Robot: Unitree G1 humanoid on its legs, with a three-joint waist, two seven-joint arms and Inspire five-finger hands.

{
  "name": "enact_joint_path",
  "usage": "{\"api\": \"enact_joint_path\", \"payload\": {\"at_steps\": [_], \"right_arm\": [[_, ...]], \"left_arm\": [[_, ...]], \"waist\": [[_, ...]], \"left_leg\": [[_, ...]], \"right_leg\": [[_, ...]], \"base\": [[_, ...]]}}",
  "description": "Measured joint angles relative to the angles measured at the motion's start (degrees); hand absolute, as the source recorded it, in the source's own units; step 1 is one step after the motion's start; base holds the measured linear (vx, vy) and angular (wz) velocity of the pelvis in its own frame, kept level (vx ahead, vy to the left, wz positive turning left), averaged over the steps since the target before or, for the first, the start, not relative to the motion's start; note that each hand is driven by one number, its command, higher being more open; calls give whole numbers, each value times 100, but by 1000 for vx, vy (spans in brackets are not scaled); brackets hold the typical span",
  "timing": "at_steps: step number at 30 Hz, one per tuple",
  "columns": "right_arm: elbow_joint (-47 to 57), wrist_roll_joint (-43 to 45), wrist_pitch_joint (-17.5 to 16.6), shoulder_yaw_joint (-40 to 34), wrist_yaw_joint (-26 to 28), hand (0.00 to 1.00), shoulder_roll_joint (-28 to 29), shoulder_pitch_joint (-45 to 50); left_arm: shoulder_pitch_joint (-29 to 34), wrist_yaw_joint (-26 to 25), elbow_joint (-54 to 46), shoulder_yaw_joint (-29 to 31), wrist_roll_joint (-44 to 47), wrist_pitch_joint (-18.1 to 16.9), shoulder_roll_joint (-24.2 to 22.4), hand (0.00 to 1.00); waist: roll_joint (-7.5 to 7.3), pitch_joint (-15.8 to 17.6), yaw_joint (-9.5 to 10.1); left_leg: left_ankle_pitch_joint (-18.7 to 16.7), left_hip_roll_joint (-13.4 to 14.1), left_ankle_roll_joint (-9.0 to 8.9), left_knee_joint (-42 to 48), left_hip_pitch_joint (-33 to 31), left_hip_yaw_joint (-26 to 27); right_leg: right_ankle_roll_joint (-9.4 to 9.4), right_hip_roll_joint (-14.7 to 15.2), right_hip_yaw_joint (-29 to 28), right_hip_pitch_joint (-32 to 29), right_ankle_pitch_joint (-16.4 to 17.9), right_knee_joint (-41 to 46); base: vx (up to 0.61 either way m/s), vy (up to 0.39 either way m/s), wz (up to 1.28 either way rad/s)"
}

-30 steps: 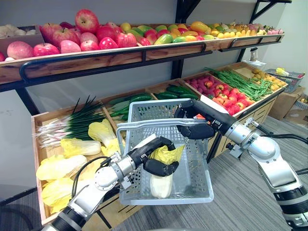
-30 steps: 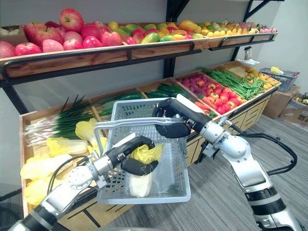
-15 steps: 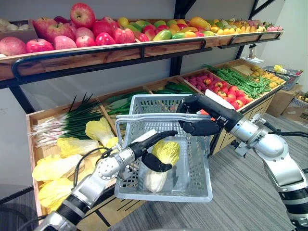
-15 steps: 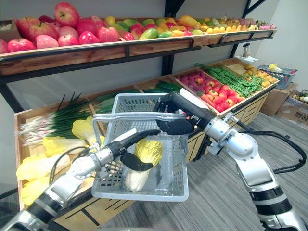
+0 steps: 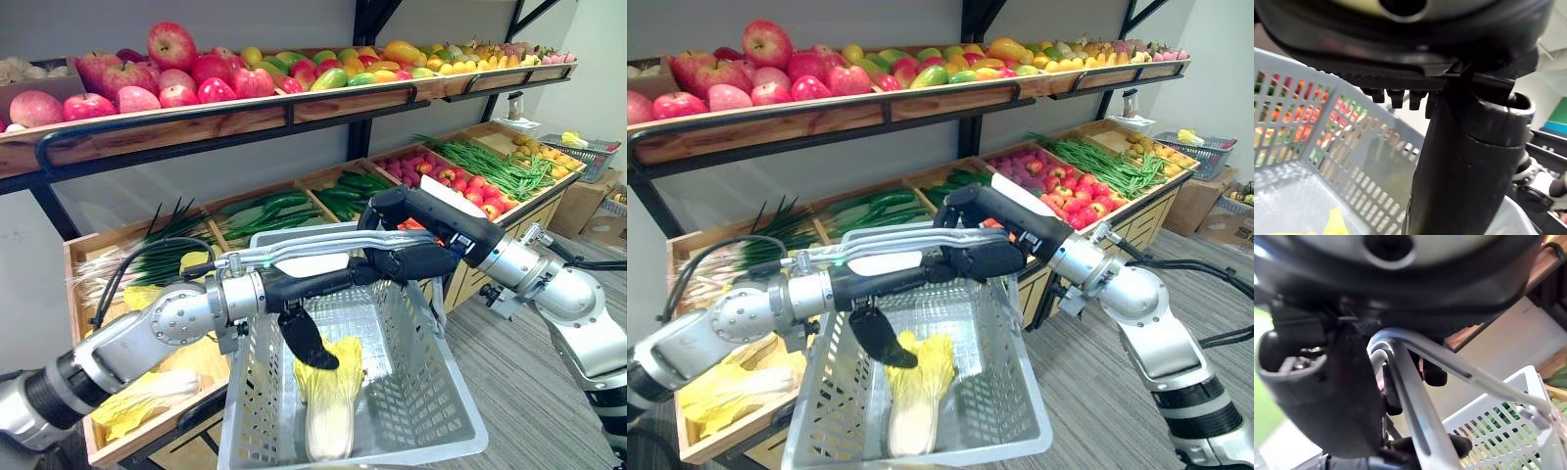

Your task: Pick vegetable in the basket

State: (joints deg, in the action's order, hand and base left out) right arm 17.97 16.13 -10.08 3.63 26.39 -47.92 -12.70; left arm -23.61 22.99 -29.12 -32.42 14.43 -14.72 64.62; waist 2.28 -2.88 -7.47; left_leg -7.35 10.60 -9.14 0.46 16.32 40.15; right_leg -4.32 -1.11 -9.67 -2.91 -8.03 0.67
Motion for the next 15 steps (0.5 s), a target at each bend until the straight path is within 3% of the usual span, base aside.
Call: {"api": "enact_joint_path", "payload": {"at_steps": [7,15], "right_arm": [[-288,-26,70,333,136,0,0,1],[-448,-31,91,331,128,0,18,0]], "left_arm": [[-277,394,-1029,1,1173,-355,87,100],[-205,730,-1122,0,1718,-267,332,100]], "waist": [[54,-144,4],[108,-187,15]], "left_leg": [[-2,-11,1,-1,-5,10],[-15,-3,-19,1,-6,10]], "right_leg": [[0,10,0,2,0,-18],[0,10,15,3,-1,-16]], "base": [[0,0,0],[0,0,0]]}}
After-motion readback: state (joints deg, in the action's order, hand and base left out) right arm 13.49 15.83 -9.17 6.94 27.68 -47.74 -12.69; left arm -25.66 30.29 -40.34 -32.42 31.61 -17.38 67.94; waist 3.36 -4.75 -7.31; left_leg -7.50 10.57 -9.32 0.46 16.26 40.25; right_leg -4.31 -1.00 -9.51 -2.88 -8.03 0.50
